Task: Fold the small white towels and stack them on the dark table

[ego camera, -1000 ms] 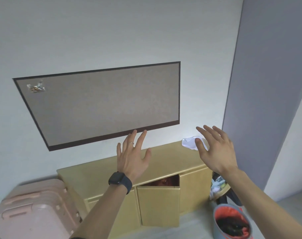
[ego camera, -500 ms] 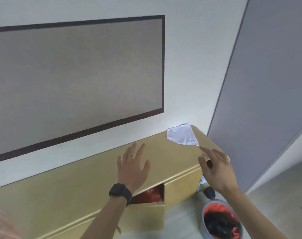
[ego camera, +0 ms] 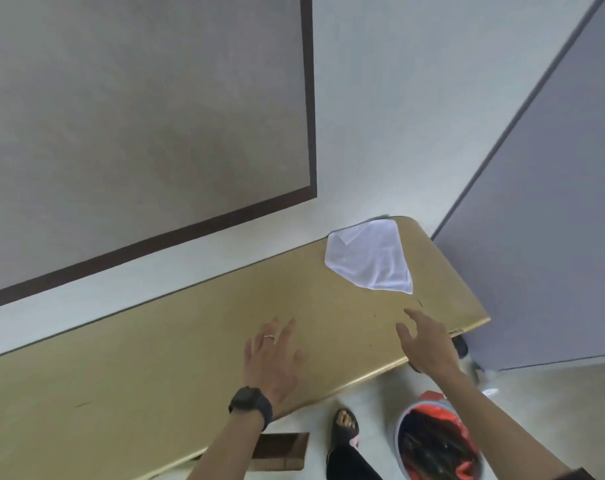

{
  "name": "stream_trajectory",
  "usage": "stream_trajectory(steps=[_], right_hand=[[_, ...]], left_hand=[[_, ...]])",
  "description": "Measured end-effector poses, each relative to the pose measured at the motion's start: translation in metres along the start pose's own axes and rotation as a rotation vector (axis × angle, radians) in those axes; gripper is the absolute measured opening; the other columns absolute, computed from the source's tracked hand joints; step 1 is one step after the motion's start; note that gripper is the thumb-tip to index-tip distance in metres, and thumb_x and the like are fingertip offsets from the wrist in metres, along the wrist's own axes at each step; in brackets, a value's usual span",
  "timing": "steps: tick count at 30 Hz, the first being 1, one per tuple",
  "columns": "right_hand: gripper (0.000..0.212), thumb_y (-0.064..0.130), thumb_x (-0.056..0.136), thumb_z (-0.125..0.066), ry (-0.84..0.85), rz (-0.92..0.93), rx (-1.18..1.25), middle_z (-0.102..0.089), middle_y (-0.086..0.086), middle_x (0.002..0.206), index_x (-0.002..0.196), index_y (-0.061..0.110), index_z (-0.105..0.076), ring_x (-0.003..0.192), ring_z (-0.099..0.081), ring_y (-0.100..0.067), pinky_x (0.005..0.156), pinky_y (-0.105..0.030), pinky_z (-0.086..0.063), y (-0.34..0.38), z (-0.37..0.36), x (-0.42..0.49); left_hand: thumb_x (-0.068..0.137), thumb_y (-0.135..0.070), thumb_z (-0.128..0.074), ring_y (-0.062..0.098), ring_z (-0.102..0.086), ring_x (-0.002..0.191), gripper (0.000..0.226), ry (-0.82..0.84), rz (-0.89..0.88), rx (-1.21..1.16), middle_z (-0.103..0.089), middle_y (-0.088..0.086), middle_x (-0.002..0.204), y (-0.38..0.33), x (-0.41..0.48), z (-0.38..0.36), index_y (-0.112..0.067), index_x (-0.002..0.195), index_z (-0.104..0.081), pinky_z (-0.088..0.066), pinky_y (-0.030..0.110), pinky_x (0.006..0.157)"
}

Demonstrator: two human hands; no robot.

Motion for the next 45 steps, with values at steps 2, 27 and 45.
stream_trajectory(steps=[2,27,45], right_hand=[[0.047,0.039,0.095,-0.051,0.012,-0.076,0.007,-0.059,-0.007,0.134,0.139,0.020,-0.051,0.123,-0.050,-0.032,0.099,-0.046,-0.043,-0.011,-0.002,0.042],[0.009,0.024,0.097,-0.058,-0.062,0.141,0.224,-0.064,0.005,0.095,0.102,0.017,-0.054,0.085,-0.060,-0.016,0.074,-0.032,-0.045,0.085,0.041,0.068],[0.009,0.034,0.088,-0.072,0.317,0.500,-0.050,-0.069,0.026,0.083,0.091,0.040,-0.067,0.083,-0.063,0.008,0.080,-0.023,-0.055,0.200,0.071,-0.076]], left_hand=[[0.098,-0.049,-0.036,0.023,-0.012,0.149,0.061,0.059,0.024,0.002,-0.012,0.001,0.164,-0.003,0.029,-0.017,-0.042,0.154,-0.013,-0.011,0.047,0.121],[0.096,-0.037,-0.049,0.023,-0.032,0.142,0.063,0.001,-0.188,-0.213,-0.024,-0.004,0.161,-0.033,0.093,0.014,-0.035,0.153,-0.022,-0.027,0.041,0.115],[0.082,-0.039,-0.070,0.010,-0.057,0.101,0.017,0.320,-0.447,-0.492,-0.067,-0.011,0.104,-0.060,0.016,0.115,-0.029,0.096,-0.068,-0.048,0.034,0.088]])
Point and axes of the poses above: each hand's wrist, its own x-axis towards the middle knuckle, its own z-axis out of the back of the hand, y = z × x, the point moved 7 cm from there along x, towards the middle knuckle
